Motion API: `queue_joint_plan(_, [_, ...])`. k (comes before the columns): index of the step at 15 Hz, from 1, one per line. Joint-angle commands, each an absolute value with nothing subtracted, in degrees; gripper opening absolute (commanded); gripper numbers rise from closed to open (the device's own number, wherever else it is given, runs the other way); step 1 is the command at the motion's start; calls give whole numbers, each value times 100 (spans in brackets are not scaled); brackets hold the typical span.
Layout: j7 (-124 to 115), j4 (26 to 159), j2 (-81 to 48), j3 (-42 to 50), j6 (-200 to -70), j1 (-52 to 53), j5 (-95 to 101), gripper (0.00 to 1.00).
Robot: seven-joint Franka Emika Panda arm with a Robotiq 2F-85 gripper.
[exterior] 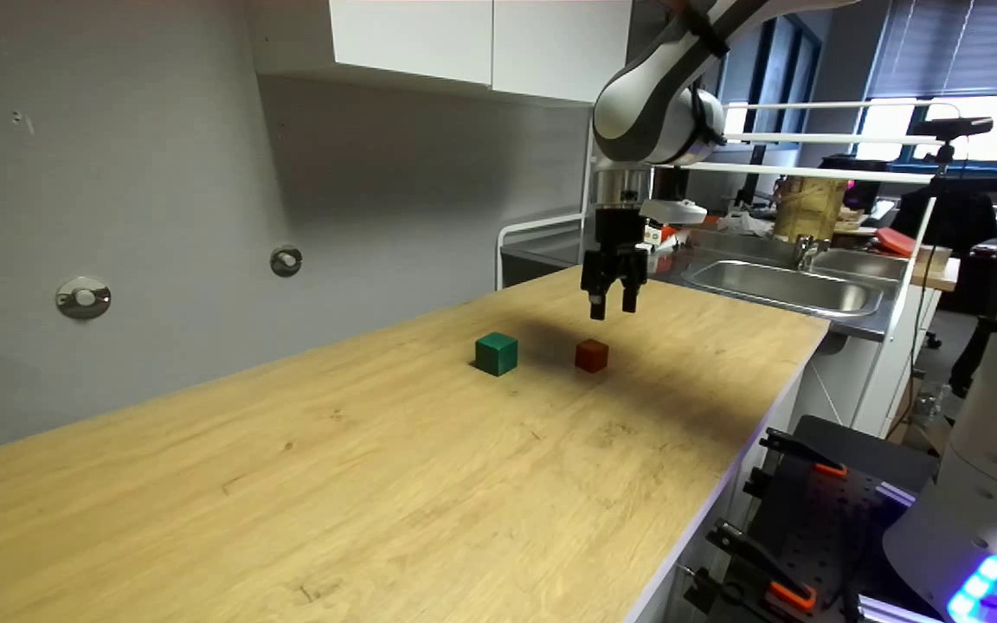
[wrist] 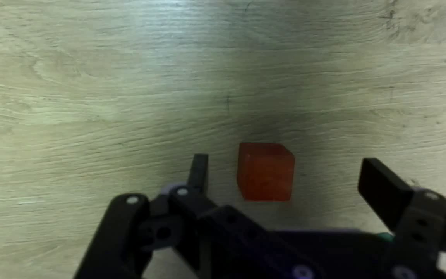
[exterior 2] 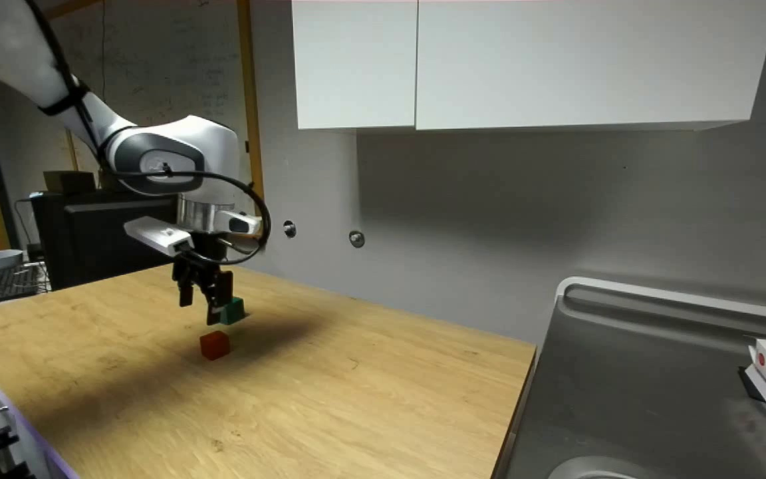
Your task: Put the orange block on the green block
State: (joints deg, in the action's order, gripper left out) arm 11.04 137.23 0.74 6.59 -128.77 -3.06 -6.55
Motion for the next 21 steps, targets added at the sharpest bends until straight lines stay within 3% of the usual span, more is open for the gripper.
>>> queue_joint_plan(1, [1300,13031,-683,550,-12538,-358,-796,100])
queue_joint_plan(10, [1286,11961,-2021,322,-11910,-478,-697,100])
queue_joint_plan(11, [1279,11897,-2100,308,-11882,-493,-691,75])
queue_joint_plan(13, [1240,11799,-2197,301,-11825,-517,-667,69])
queue_joint_plan(19, [1156,11643,-2125,325,-11704,-568,-571,20])
queue_joint_plan(21, [1125,11592,-2057,330,-11678,-544,-507,18])
